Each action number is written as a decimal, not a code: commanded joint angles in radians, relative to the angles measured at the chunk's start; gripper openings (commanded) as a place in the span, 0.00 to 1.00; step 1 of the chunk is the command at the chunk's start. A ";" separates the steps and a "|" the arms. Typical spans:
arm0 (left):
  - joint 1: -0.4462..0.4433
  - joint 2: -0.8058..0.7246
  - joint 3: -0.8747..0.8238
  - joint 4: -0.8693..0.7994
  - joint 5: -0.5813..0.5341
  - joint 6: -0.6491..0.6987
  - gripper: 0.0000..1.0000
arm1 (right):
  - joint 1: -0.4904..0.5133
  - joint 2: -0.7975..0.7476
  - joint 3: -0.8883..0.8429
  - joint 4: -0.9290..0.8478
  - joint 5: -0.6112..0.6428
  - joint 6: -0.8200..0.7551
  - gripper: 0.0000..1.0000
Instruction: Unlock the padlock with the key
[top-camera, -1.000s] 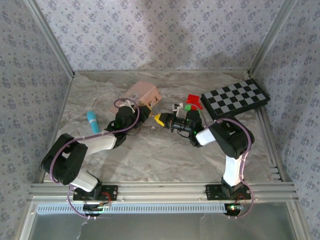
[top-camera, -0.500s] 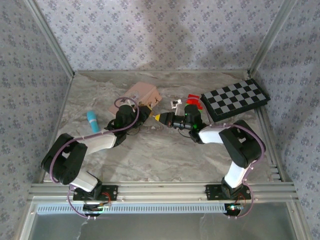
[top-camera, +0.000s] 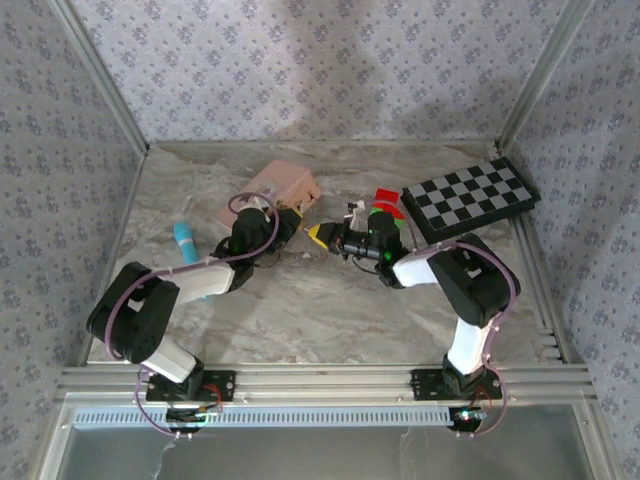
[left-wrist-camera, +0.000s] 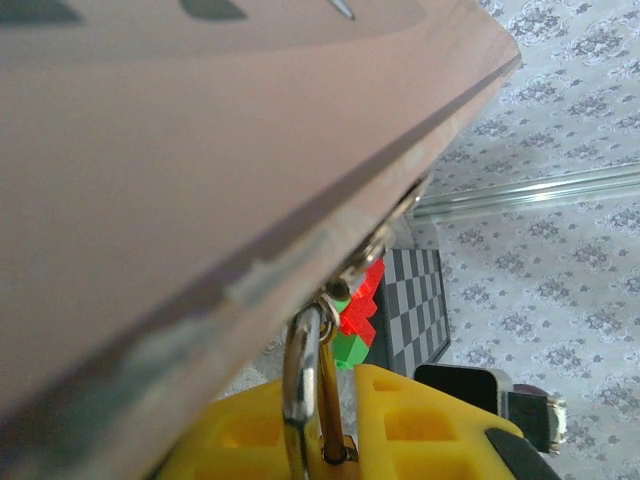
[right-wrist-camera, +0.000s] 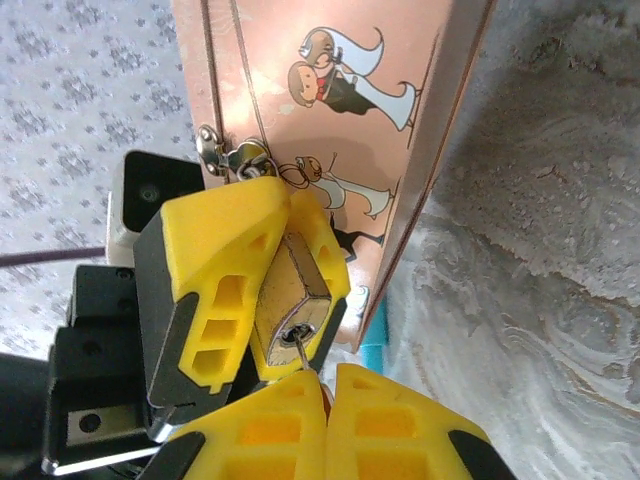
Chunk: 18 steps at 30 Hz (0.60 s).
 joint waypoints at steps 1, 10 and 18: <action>-0.065 0.023 0.020 0.073 0.231 0.013 0.00 | 0.031 0.023 0.069 0.233 0.062 0.188 0.00; -0.068 0.036 0.028 0.080 0.299 0.067 0.00 | 0.000 0.042 0.086 0.288 0.042 0.371 0.00; -0.067 0.059 0.037 0.127 0.353 0.076 0.00 | 0.011 0.019 0.097 0.185 0.021 0.290 0.00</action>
